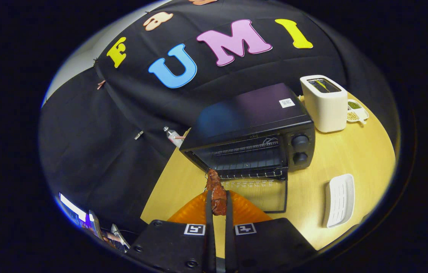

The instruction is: Open the toaster oven, put the food inside, and close the toaster oven door.

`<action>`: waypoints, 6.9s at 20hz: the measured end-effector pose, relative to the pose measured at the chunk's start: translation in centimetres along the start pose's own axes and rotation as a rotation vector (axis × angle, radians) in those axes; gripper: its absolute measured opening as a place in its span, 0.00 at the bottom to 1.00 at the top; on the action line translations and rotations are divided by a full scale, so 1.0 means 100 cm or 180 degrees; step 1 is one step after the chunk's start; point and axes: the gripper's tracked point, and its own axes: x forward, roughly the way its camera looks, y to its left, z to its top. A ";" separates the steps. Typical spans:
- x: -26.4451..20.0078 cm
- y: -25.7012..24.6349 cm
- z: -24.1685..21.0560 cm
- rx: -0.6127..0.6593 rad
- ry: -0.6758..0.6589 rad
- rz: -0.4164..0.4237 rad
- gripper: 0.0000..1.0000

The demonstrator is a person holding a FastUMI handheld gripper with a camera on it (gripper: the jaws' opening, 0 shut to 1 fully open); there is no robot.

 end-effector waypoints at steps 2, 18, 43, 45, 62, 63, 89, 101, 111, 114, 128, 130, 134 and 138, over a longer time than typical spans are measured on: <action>0.024 -0.003 0.000 0.0020 -0.0048 -0.0107 0.14; 0.156 -0.064 0.029 -0.0038 -0.0129 -0.0304 0.21; 0.028 -0.042 0.008 -0.0933 -0.0412 -0.1179 0.99; 0.015 -0.028 -0.012 -0.0886 -0.0334 -0.1126 0.99; 0.022 -0.038 -0.167 -0.0771 0.0708 -0.1292 0.99; 0.026 -0.041 -0.168 -0.0748 0.0718 -0.1327 0.99; 0.056 -0.048 -0.071 -0.0675 0.0144 -0.1514 0.99; 0.076 -0.028 0.037 -0.0770 -0.0429 -0.1411 0.99; 0.019 -0.003 0.078 -0.1071 -0.0967 -0.1386 0.99; -0.018 -0.003 0.094 -0.1177 -0.1255 -0.1482 0.99; -0.160 0.033 0.177 -0.1350 -0.2179 -0.1530 0.98; -0.173 0.037 0.180 -0.1385 -0.2216 -0.1526 0.98; -0.184 0.035 0.180 -0.1382 -0.2249 -0.1577 0.98; -0.189 0.027 0.172 -0.1325 -0.2188 -0.1646 0.98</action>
